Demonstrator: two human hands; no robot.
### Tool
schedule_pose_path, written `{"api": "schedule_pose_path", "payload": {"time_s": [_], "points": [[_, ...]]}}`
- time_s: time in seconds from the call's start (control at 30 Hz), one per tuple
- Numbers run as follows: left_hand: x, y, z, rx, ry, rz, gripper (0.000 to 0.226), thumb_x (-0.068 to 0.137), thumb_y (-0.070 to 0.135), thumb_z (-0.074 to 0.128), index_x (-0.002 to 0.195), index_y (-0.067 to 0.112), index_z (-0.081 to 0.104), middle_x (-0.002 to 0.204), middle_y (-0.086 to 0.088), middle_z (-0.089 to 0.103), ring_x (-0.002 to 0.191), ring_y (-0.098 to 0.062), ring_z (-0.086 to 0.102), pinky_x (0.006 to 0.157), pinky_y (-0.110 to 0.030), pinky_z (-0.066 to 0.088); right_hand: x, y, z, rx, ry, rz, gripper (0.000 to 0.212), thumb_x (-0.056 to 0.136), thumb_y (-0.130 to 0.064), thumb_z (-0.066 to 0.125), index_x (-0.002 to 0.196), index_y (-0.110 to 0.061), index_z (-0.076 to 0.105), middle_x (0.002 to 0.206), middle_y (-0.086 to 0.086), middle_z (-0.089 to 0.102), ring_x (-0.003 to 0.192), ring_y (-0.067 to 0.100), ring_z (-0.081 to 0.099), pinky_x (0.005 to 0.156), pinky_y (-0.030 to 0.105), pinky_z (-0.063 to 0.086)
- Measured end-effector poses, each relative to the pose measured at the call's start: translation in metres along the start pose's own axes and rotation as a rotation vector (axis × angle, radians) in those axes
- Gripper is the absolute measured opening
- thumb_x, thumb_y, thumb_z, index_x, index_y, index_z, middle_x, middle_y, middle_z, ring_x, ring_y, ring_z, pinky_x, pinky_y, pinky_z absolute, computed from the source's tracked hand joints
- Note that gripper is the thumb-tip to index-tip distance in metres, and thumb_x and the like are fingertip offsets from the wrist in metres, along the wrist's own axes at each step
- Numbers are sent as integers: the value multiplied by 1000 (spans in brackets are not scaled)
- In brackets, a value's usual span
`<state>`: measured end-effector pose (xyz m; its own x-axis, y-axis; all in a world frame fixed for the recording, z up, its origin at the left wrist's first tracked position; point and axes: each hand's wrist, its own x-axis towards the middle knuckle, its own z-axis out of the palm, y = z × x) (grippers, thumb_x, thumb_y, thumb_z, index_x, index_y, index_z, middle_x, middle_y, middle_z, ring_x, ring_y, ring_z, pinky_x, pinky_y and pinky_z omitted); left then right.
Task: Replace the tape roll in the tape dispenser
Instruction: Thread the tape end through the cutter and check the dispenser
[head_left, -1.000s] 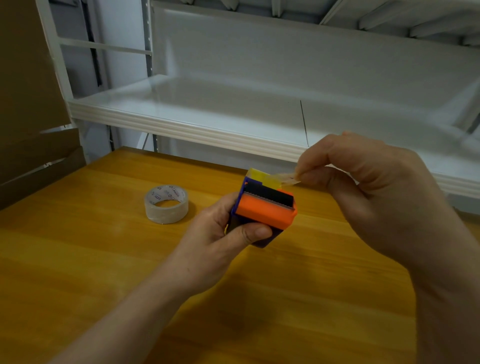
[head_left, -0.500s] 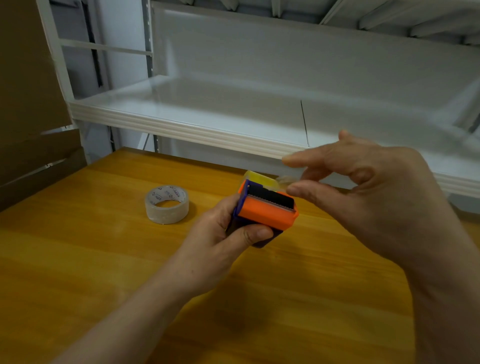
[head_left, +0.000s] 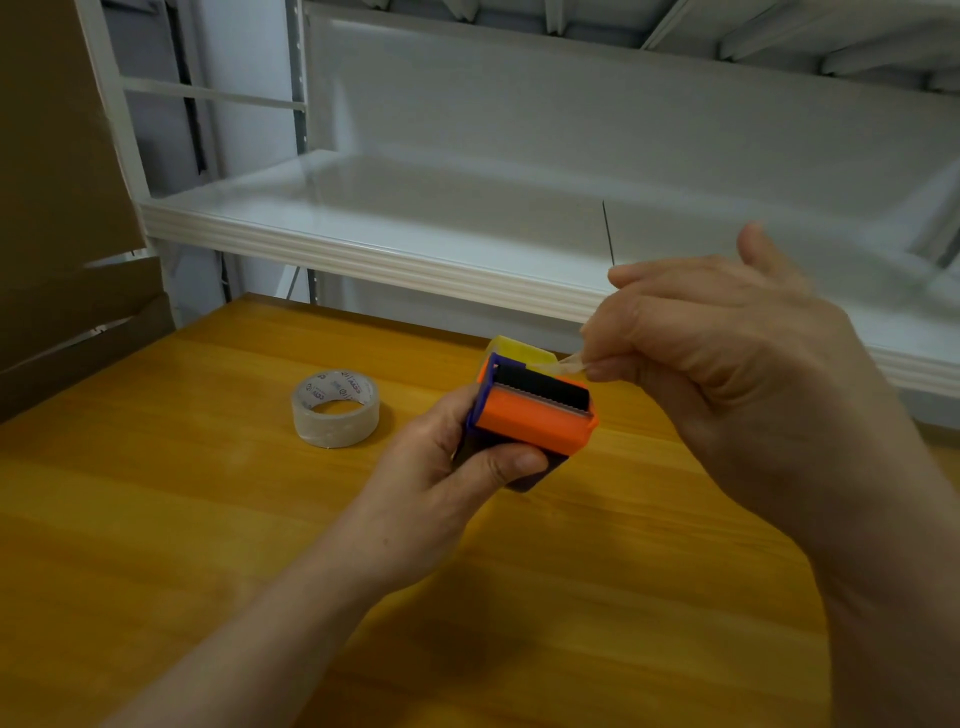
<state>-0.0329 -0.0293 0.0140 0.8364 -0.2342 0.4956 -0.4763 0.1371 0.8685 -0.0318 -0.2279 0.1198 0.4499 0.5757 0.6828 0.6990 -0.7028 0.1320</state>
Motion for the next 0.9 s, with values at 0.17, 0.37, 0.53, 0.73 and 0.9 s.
{"api": "schedule_pose_path", "payload": {"time_s": [0.17, 0.37, 0.53, 0.73, 0.9], "points": [[1, -1, -3, -58, 6, -10, 32, 81, 47, 70, 112, 38, 69, 111, 8, 73, 104, -14, 69, 86, -33, 58, 0, 2, -1, -4, -18, -32, 19, 80, -1, 76, 86, -19, 72, 95, 1, 75, 116, 36, 67, 109, 74, 15], [1, -1, -1, -66, -47, -1, 25, 86, 36, 67, 111, 34, 69, 107, 7, 71, 99, -16, 69, 85, -38, 58, 0, -2, -6, -16, -24, -54, 12, 85, -11, 65, 88, -21, 71, 97, -1, 74, 117, 32, 66, 110, 73, 16], [1, 0, 0, -41, -61, 22, 23, 86, 40, 68, 110, 39, 68, 108, 10, 70, 100, -14, 67, 86, -33, 56, 0, -4, -6, 11, -46, -38, 12, 87, -12, 63, 87, -22, 69, 94, -3, 73, 115, 28, 67, 113, 71, 17], [-1, -1, -1, 95, -34, 31, 23, 88, 36, 70, 110, 35, 67, 108, 5, 69, 99, -13, 66, 84, -25, 52, 0, -5, -5, 60, -61, -25, 13, 86, -9, 64, 87, -21, 69, 93, -3, 73, 113, 28, 68, 111, 75, 22], [0, -1, -2, 230, -32, 71, 26, 88, 50, 64, 114, 45, 63, 115, 8, 65, 111, -21, 63, 92, -30, 49, 2, -9, -5, 109, -92, -5, 11, 89, -16, 62, 87, -25, 68, 98, -6, 71, 117, 24, 65, 113, 72, 21]]}}
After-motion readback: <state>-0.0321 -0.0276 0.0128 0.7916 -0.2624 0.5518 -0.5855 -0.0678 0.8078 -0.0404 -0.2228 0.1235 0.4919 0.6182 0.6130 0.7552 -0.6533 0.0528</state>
